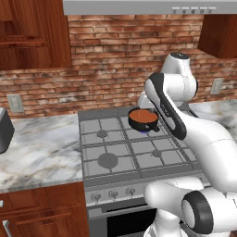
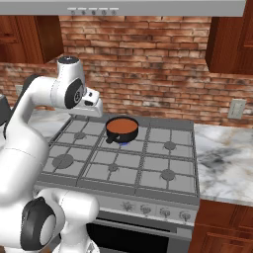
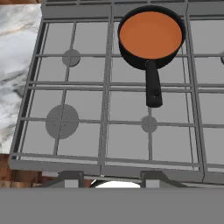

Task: Wait until the marinara sauce is simmered to a deep red color and then turn off the stove.

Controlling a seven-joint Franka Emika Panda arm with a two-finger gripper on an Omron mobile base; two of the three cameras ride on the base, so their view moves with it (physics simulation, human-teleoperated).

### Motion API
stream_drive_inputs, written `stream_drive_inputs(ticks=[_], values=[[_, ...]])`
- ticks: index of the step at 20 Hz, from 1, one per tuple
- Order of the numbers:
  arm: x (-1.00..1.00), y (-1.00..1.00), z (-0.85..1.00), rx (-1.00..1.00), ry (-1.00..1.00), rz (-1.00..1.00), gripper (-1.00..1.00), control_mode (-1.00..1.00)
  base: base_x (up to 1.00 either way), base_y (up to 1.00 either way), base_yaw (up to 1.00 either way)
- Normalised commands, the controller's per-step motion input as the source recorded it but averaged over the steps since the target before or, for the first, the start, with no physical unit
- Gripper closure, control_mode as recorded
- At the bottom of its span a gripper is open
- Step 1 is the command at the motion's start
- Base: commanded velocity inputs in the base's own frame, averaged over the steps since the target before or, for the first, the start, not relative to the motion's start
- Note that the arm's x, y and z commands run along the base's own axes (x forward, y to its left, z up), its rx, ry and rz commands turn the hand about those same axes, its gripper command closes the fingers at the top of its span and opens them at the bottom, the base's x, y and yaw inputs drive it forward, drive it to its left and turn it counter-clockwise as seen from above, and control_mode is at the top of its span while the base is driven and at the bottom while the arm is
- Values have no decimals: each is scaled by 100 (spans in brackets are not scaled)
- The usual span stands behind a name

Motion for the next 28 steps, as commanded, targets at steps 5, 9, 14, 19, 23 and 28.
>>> stream_drive_inputs(ticks=[5, 9, 14, 19, 23, 28], values=[[-18, 0, 0, 0, 0, 0, -100, -100, 0, 0, 0], [-41, 7, 0, 0, 0, 0, -100, -100, 0, 0, 0], [-40, 5, 0, 0, 0, 0, -100, -100, 0, 0, 0], [-25, -7, 0, 0, 0, 0, -100, -100, 0, 0, 0], [-19, -38, 0, 0, 0, 0, -100, -100, 0, 0, 0], [-28, -55, 0, 0, 0, 0, -100, -100, 0, 0, 0]])
